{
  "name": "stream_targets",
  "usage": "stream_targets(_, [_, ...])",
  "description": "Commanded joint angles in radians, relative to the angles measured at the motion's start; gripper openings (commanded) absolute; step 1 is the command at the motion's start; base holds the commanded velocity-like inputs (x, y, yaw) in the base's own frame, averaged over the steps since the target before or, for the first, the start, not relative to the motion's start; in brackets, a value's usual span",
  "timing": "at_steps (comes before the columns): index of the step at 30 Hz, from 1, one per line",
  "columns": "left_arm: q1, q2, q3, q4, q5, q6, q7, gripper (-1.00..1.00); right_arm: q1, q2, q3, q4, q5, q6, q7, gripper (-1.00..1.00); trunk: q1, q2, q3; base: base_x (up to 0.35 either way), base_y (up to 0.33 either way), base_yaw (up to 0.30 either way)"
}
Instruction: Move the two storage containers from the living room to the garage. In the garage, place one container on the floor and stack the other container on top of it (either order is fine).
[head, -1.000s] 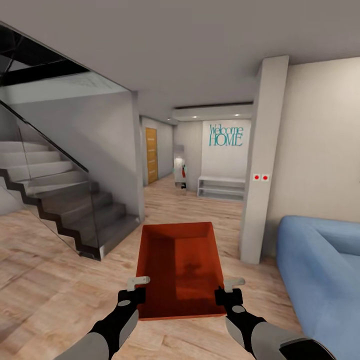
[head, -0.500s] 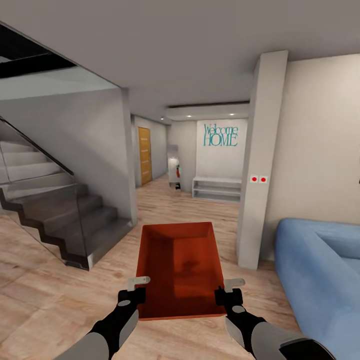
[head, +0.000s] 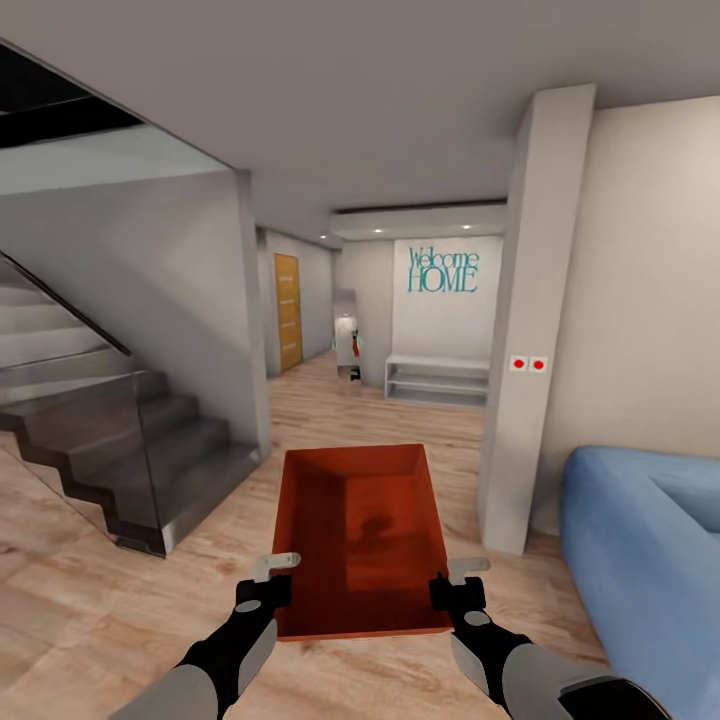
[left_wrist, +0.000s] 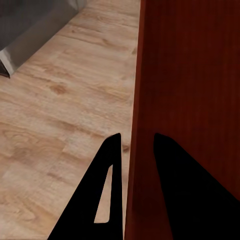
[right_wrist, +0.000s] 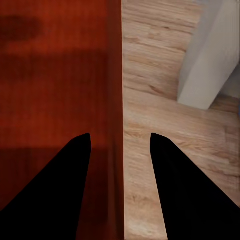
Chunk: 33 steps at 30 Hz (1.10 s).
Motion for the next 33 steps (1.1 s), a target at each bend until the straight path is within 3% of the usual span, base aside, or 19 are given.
stream_targets(1, [0.0,0.064,0.003,0.001,0.01,-0.001,0.012,-1.0,-0.001,0.001,-0.074,-0.042,0.027,-0.088,0.002,-1.0,0.001,-0.001,-0.002,0.322,0.0,0.0])
stream_targets(33, [0.0,0.064,0.003,0.001,0.01,-0.001,0.012,-1.0,-0.001,0.001,-0.074,-0.042,0.028,-0.089,0.002,-1.0,0.001,-0.001,-0.002,0.322,0.0,0.0])
